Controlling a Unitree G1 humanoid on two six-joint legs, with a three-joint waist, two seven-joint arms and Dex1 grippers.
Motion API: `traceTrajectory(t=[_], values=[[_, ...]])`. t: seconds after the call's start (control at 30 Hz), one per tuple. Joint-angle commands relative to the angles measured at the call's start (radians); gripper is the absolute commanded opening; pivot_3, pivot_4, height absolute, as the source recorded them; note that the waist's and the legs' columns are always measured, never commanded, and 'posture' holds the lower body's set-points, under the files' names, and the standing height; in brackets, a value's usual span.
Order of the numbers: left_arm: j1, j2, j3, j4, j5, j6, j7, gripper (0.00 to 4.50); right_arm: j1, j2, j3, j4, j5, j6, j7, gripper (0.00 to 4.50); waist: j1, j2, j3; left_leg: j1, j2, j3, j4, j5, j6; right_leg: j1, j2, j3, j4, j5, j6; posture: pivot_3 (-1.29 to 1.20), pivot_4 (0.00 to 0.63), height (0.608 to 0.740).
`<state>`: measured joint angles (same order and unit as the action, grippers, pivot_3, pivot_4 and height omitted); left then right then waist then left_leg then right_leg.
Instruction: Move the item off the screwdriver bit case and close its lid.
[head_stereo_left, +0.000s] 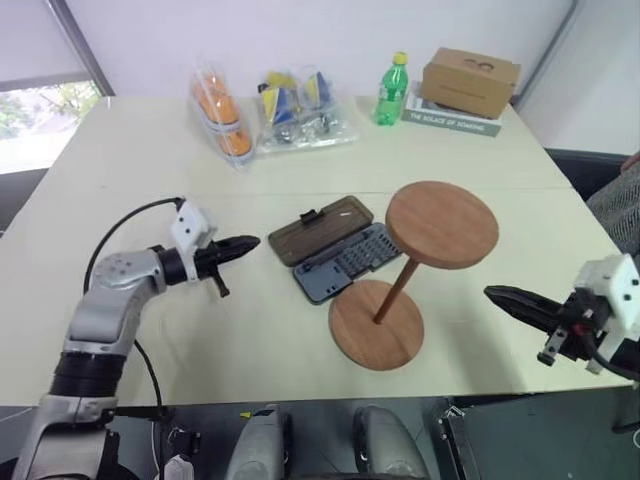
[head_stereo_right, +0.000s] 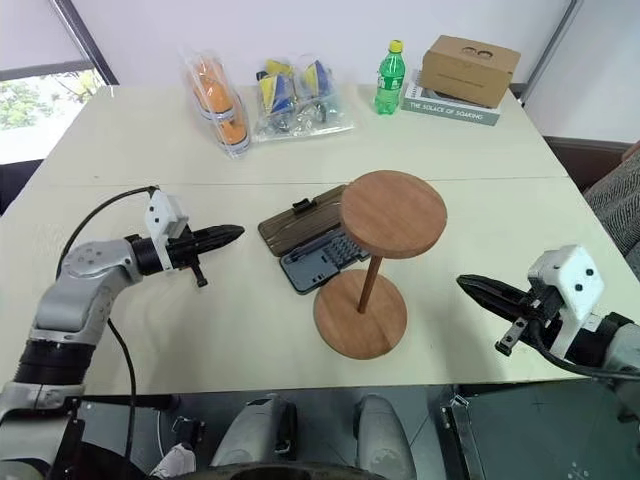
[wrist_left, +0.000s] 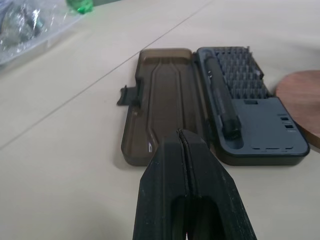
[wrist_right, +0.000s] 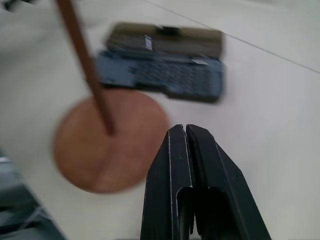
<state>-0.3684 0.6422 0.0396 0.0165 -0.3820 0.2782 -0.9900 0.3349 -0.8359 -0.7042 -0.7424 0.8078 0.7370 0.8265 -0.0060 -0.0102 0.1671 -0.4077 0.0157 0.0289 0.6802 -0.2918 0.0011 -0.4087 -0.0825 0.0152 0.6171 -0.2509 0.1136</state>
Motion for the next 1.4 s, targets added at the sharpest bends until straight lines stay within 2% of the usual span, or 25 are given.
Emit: traceTrajectory(t=[0.03, 0.53, 1.03, 1.17, 1.37, 1.4], values=[[-0.014, 0.003, 0.012, -0.049, -0.021, 0.021, 0.003, 0.0, -0.019, -0.012, -0.031, -0.031, 0.067, 0.028, -0.035, 0.07, 0.001, -0.001, 0.0, 0.0, 0.0, 0.0, 0.0, 0.0, 0.0, 0.0, 0.0, 0.0, 0.0, 0.0, 0.0, 0.0, 0.15, 0.74], [-0.008, -0.014, 0.026, -0.144, -0.084, 0.131, 0.038, 0.0, -0.01, -0.027, 0.008, -0.067, 0.098, 0.054, -0.093, 0.07, 0.018, -0.001, 0.0, 0.0, 0.0, 0.0, 0.0, 0.0, 0.0, 0.0, -0.001, 0.0, -0.001, 0.0, 0.0, 0.0, 0.15, 0.74], [-0.041, -0.031, 0.0, -0.11, -0.063, 0.118, 0.028, 0.0, -0.012, -0.041, 0.027, -0.097, 0.139, 0.077, -0.158, 0.07, 0.019, -0.001, 0.0, 0.0, -0.001, 0.0, 0.0, 0.0, 0.0, 0.0, 0.0, 0.0, -0.001, 0.0, 0.0, 0.0, 0.15, 0.74], [-0.05, -0.035, 0.002, -0.106, -0.07, 0.125, 0.028, 0.0, -0.007, -0.031, 0.013, -0.112, 0.236, 0.099, -0.178, 1.18, 0.018, -0.001, 0.0, 0.0, -0.001, 0.0, 0.0, 0.0, 0.0, 0.0, 0.001, 0.0, 0.0, 0.0, 0.0, 0.0, 0.15, 0.74], [-0.058, -0.035, -0.008, -0.102, -0.067, 0.126, 0.025, 0.0, -0.017, -0.032, 0.061, -0.173, 0.282, 0.094, -0.254, 4.25, 0.018, -0.001, 0.0, 0.0, -0.001, 0.0, 0.0, 0.0, 0.0, 0.0, 0.001, 0.0, 0.0, 0.0, 0.0, 0.0, 0.15, 0.74], [-0.06, -0.034, -0.009, -0.098, -0.065, 0.124, 0.023, 0.0, -0.027, -0.03, 0.074, -0.18, 0.291, 0.092, -0.275, 4.39, 0.018, -0.001, 0.0, 0.0, -0.001, 0.0, 0.0, 0.0, 0.0, 0.0, 0.001, 0.0, 0.0, 0.0, 0.0, 0.0, 0.15, 0.74]])
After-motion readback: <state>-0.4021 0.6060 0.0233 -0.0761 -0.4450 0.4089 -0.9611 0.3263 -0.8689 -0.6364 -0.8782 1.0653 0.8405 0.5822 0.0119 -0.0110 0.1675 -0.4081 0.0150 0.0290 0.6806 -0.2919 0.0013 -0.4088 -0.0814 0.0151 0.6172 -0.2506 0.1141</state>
